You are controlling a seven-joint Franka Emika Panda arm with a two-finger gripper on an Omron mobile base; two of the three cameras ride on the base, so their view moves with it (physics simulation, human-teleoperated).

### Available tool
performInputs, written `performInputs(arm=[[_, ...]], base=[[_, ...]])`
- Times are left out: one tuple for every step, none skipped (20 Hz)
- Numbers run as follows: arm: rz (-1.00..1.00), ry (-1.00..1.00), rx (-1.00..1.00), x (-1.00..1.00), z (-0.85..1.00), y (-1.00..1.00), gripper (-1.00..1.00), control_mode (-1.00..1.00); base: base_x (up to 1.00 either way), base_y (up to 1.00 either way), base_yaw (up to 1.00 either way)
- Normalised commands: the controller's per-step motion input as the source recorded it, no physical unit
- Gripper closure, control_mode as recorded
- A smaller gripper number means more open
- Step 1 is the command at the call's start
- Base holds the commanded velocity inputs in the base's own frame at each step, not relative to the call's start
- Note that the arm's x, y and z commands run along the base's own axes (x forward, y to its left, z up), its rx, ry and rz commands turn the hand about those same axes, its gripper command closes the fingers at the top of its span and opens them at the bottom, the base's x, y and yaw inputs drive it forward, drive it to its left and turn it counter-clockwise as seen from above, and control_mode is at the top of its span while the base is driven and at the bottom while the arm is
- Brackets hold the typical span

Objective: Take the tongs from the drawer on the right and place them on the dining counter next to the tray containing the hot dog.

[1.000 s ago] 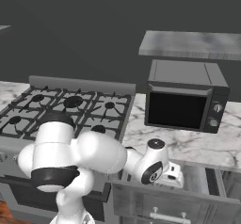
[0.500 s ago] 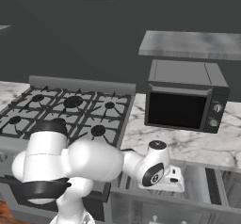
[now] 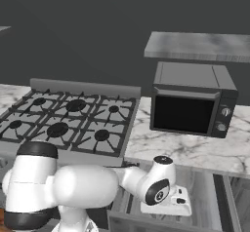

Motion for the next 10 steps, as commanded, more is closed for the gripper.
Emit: performInputs(arm=[[0.00,0.00,0.00,-1.00,-0.09,0.00,-1.00,-1.00],[0.00,0.00,0.01,-1.00,-0.04,0.00,-1.00,-1.00],[0.00,0.00,0.02,-0.90,0.00,0.00,-1.00,-1.00],[0.00,0.02,0.02,-0.70,0.00,0.00,-1.00,-1.00],[0.00,0.04,0.03,-0.54,0.00,0.00,-1.00,-1.00],[0.00,0.06,0.04,-0.32,0.00,0.00,-1.00,-1.00],[0.00,0.03,0.05,-0.06,0.00,0.00,-1.00,-1.00],[0.00,0.02,0.08,0.00,0.10,0.00,-1.00,-1.00],[0.00,0.01,0.10,0.02,0.24,0.00,-1.00,-1.00],[0.00,0.00,0.11,0.11,0.34,0.00,-1.00,-1.00]], base=[[0.00,0.00,0.00],[0.00,0.00,0.00],[0.00,0.00,0.00],[0.00,0.00,0.00],[0.00,0.00,0.00],[0.00,0.00,0.00],[0.00,0.00,0.00],[0.00,0.00,0.00],[0.00,0.00,0.00],[0.00,0.00,0.00]])
